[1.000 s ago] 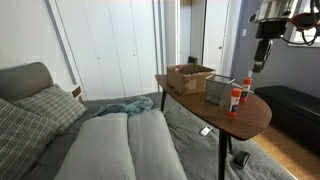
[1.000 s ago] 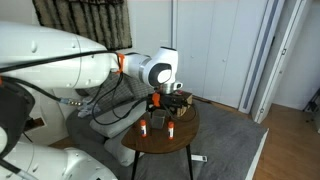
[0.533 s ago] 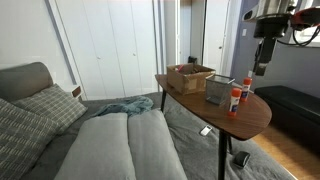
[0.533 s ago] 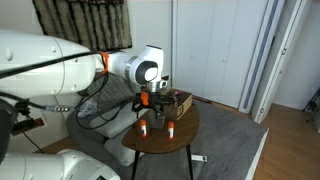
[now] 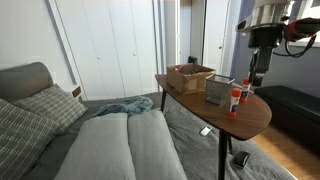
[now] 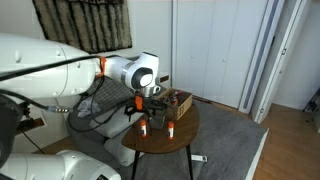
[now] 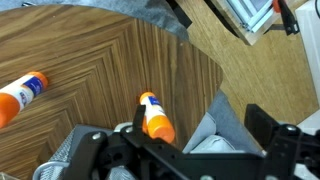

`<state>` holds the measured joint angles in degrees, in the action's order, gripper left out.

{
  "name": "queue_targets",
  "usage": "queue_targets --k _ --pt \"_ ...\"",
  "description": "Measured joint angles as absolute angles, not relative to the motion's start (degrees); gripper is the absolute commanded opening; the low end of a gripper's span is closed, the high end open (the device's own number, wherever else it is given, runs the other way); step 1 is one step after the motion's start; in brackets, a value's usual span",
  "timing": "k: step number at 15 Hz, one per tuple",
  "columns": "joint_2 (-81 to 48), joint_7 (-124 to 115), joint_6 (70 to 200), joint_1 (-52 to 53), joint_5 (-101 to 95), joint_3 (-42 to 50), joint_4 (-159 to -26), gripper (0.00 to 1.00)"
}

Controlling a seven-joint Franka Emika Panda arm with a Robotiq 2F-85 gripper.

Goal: Put the glue sticks in the basket

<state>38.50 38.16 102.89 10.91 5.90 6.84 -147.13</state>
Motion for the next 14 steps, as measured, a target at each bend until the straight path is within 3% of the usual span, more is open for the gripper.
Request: queue_targets --k 14 --pt "38.48 39.16 118.72 12.61 9.97 5.49 -152.32 1.00"
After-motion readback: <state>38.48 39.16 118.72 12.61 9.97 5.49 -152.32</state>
